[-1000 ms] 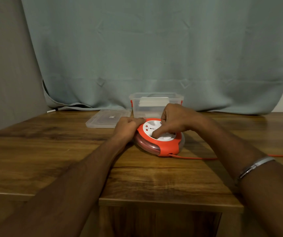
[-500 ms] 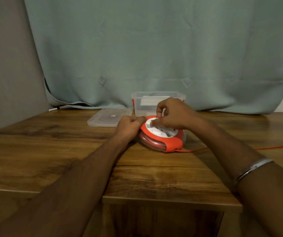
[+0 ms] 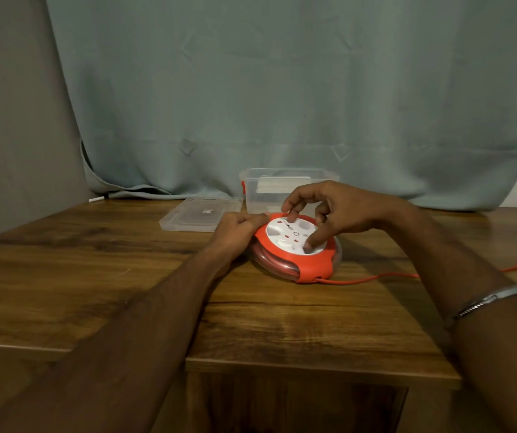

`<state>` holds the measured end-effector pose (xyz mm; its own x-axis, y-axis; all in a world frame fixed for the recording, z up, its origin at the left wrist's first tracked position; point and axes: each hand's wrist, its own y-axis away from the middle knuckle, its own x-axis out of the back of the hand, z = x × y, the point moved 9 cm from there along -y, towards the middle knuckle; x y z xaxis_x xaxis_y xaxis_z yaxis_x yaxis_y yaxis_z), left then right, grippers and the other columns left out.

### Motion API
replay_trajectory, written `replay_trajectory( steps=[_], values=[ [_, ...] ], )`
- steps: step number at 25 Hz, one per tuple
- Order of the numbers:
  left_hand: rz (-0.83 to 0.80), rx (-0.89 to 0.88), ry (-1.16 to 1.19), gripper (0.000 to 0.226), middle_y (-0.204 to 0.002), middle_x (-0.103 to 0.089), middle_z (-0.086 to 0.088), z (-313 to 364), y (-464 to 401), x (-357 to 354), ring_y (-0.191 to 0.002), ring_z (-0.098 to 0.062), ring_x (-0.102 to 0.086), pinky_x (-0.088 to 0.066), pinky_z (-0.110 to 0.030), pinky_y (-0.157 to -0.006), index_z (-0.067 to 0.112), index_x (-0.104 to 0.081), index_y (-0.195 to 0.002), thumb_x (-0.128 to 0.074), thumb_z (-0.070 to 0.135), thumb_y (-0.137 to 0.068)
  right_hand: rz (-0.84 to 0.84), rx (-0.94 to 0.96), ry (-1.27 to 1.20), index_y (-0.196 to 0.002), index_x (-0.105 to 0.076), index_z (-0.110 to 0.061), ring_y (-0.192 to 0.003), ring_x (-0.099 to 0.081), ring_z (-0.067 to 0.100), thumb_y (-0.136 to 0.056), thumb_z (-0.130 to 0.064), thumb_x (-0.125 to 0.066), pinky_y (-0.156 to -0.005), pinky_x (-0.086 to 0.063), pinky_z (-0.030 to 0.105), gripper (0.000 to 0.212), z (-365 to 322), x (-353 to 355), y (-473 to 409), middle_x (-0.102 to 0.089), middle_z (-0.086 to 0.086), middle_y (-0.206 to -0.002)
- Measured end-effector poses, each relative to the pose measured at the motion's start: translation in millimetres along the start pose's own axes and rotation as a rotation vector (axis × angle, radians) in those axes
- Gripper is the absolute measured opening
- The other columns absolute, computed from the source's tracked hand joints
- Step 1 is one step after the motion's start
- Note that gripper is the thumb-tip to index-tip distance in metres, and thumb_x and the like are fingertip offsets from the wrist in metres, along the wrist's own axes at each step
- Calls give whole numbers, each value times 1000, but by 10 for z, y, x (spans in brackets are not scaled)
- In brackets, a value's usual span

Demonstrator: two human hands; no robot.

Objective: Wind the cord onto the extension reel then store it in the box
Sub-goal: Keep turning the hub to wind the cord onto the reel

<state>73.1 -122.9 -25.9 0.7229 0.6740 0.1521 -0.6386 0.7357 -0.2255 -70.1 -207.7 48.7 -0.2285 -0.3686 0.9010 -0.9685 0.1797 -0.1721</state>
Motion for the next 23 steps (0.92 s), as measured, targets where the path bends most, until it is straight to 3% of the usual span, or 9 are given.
replay_trajectory(
  steps=[4, 7, 9, 15, 19, 23],
  values=[
    [39, 10, 63, 22, -83, -79, -8, -26, -15, 33, -77, -22, -76, -61, -29, -67, 13, -77, -93, -66, 32, -96, 21, -27, 85, -129, -63, -23, -71, -61, -15, -74, -18, -93, -59, -43, 8, 63, 48, -17, -52, -71, -1, -111],
    [103, 27, 54, 26, -88, -80, -8, -76, -62, 104, -82, -23, -77, -62, -32, -71, 11, -77, -103, -65, 34, -96, 31, -48, 178, -126, -64, -30, -93, -61, -1, -75, -28, -91, -72, -43, 18, 57, 99, -64, -90, -70, -8, -109],
    [124, 36, 31, 28, -91, -79, -7, -89, -87, 122, -82, -22, -77, -61, -31, -70, 13, -74, -109, -65, 36, -97, 66, -47, 164, -119, -63, -31, -96, -62, 6, -72, -30, -91, -74, -48, 26, 54, 100, -64, -103, -71, -8, -105],
    [120, 21, -6, 36, -91, -79, -8, -98, -104, 134, -80, -22, -76, -62, -33, -70, 8, -75, -114, -64, 38, -97, 145, -62, 189, -88, -63, -25, -74, -62, 14, -62, -45, -89, -65, -52, 39, 42, 32, -83, -89, -67, -8, -80],
    [124, 1, -88, 34, -67, -69, -1, -46, -64, 114, -40, -3, -60, -41, -16, -37, 5, -75, -106, -61, 36, -99, 172, -113, 228, -59, -57, -20, -55, -50, 7, -49, -64, -71, -59, -46, 37, 47, 42, -112, -118, -55, -13, -51],
    [114, -28, -99, 37, -57, -64, 2, -31, -64, 103, -31, -4, -52, -35, -17, -35, 3, -76, -102, -62, 36, -98, 179, -139, 237, -46, -54, -18, -52, -53, 11, -49, -66, -65, -57, -45, 35, 49, 1, -147, -135, -52, -8, -42]
  ],
)
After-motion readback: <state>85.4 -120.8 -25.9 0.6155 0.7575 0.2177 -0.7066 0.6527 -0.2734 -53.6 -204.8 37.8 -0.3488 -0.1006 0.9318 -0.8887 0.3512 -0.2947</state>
